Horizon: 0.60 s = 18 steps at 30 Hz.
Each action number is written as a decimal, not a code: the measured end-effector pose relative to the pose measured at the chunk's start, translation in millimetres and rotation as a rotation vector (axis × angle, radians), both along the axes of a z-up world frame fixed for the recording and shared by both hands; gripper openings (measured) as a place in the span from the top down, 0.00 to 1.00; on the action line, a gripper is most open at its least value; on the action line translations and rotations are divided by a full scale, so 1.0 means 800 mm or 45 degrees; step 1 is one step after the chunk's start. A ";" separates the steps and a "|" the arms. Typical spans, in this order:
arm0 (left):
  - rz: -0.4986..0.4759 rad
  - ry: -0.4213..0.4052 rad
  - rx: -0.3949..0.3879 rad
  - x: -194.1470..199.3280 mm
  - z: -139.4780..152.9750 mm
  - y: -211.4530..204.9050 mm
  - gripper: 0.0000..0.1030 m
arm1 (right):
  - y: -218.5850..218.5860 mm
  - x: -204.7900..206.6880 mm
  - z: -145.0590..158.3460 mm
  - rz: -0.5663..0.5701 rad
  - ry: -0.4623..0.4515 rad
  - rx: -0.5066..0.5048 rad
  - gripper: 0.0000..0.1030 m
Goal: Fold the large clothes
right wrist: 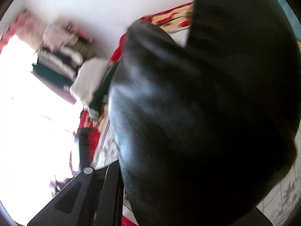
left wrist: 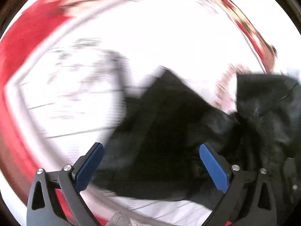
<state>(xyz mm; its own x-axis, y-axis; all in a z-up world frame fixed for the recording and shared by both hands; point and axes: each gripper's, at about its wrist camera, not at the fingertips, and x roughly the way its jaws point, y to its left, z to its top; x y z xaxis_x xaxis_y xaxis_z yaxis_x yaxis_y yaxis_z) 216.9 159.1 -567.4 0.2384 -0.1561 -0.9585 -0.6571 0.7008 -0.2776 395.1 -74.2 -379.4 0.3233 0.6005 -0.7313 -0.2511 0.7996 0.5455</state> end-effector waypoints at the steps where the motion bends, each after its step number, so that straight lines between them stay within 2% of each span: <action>1: 0.040 0.008 0.016 -0.018 0.002 0.014 0.00 | 0.030 -0.002 -0.005 0.053 -0.006 -0.020 0.85; 3: 0.125 0.026 0.059 -0.059 0.014 0.032 0.00 | 0.082 -0.008 -0.019 0.147 -0.011 -0.070 0.85; 5: 0.193 0.038 0.098 -0.090 0.025 0.035 0.00 | 0.147 -0.020 -0.044 0.271 -0.001 -0.141 0.85; 7: 0.254 0.047 0.140 -0.120 0.033 0.067 0.00 | 0.204 -0.035 -0.078 0.381 0.047 -0.221 0.82; 9: 0.302 0.058 0.173 -0.140 0.042 0.077 0.00 | 0.263 -0.052 -0.125 0.530 0.175 -0.317 0.71; 11: 0.342 0.058 0.192 -0.154 0.048 0.089 0.00 | 0.299 -0.063 -0.155 0.625 0.291 -0.358 0.56; 12: 0.360 0.051 0.200 -0.163 0.057 0.097 0.00 | 0.311 -0.066 -0.159 0.653 0.309 -0.370 0.52; 13: 0.368 0.043 0.206 -0.166 0.066 0.102 0.00 | 0.321 -0.068 -0.152 0.684 0.315 -0.343 0.37; 14: 0.378 0.031 0.216 -0.167 0.072 0.104 0.00 | 0.325 -0.068 -0.145 0.701 0.325 -0.306 0.30; 18: 0.386 -0.047 0.214 -0.157 0.104 0.108 0.00 | 0.312 -0.061 -0.100 0.720 0.421 -0.098 0.25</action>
